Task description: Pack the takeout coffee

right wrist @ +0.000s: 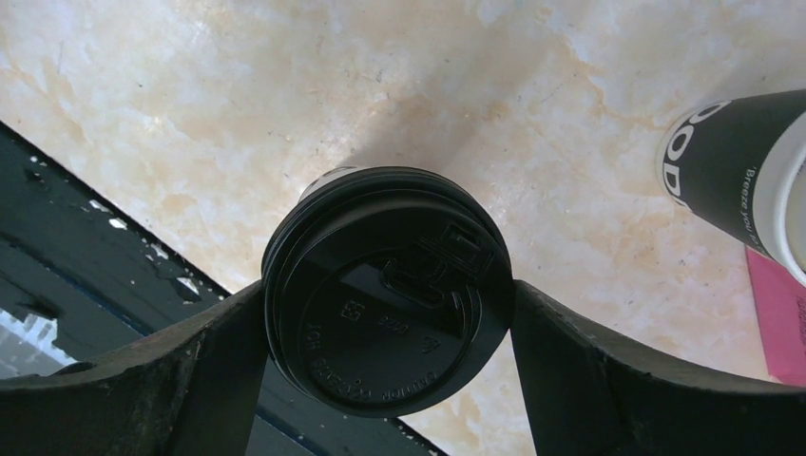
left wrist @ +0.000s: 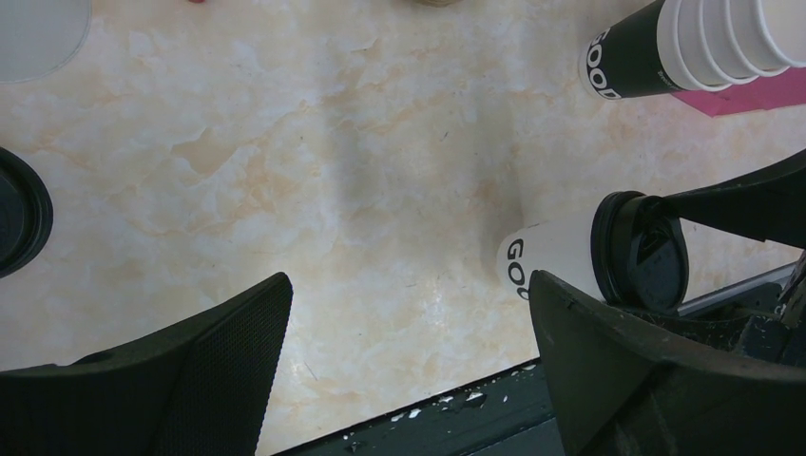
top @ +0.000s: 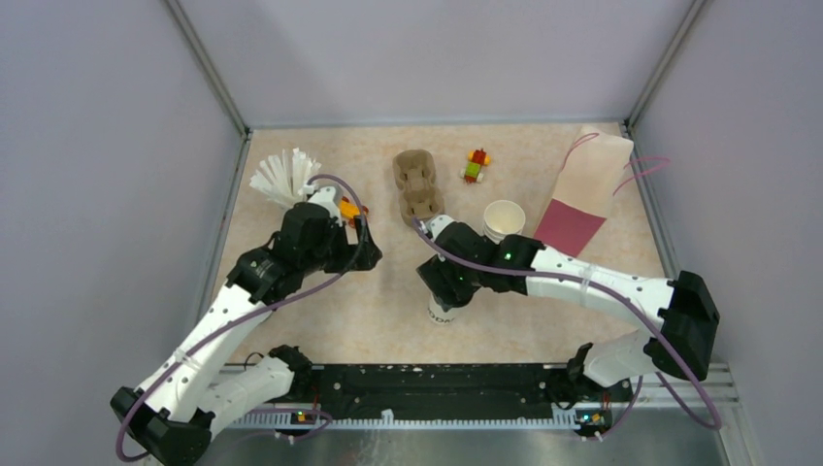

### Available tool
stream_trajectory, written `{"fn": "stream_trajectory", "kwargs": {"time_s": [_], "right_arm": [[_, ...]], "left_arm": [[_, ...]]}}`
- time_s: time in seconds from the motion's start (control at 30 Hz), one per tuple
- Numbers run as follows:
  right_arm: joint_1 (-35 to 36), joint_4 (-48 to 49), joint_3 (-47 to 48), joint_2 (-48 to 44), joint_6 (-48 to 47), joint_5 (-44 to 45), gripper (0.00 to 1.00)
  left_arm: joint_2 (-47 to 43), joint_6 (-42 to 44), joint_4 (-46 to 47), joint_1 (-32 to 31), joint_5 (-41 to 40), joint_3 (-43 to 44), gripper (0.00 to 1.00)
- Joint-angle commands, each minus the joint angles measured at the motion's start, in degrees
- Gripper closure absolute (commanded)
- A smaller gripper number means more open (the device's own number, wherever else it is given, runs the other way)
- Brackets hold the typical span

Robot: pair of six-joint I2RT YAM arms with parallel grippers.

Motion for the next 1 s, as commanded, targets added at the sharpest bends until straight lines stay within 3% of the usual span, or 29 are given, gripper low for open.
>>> {"fn": "stream_trajectory", "kwargs": {"time_s": [0.0, 0.27, 0.47, 0.67, 0.97], "right_arm": [[0.87, -2.65, 2.55, -1.28, 0.79, 5.43, 0.17], [0.77, -14.83, 0.09, -3.28, 8.88, 20.78, 0.17], [-0.84, -20.84, -2.19, -4.73, 16.34, 25.31, 0.17], [-7.83, -20.73, -3.29, -4.36, 18.7, 25.22, 0.18], [-10.15, -19.57, -5.44, -4.29, 22.9, 29.06, 0.16]], "left_arm": [[0.96, 1.6, 3.5, 0.04, 0.58, -0.38, 0.01], [3.18, 3.62, 5.11, 0.0, 2.5, 0.53, 0.01], [5.45, 5.33, 6.53, 0.03, 3.11, 1.49, 0.01], [7.85, 5.5, 9.14, 0.02, 5.15, 1.32, 0.01], [9.86, 6.55, 10.26, 0.04, 6.48, 1.82, 0.01]]}}
